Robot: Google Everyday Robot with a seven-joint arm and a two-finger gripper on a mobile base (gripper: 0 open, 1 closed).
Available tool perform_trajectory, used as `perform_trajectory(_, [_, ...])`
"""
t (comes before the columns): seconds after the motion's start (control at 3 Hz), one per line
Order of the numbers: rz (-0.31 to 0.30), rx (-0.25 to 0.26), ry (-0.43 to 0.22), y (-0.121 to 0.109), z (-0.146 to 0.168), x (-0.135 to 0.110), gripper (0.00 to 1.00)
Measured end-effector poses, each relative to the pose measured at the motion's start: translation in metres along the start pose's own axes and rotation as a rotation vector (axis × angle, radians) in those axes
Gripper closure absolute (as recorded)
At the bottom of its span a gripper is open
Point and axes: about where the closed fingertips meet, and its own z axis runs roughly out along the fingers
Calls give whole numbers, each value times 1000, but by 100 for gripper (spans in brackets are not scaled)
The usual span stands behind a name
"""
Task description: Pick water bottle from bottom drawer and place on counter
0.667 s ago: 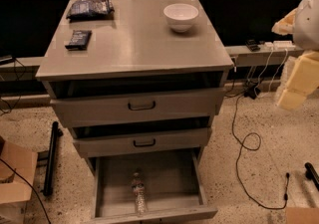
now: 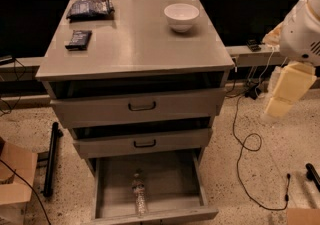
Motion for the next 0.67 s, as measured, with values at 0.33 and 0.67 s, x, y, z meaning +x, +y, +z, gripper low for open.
perform_trajectory(0.33, [60, -53, -24, 8, 40, -2, 0])
perform_trajectory(0.67, [151, -100, -30, 15, 95, 11, 0])
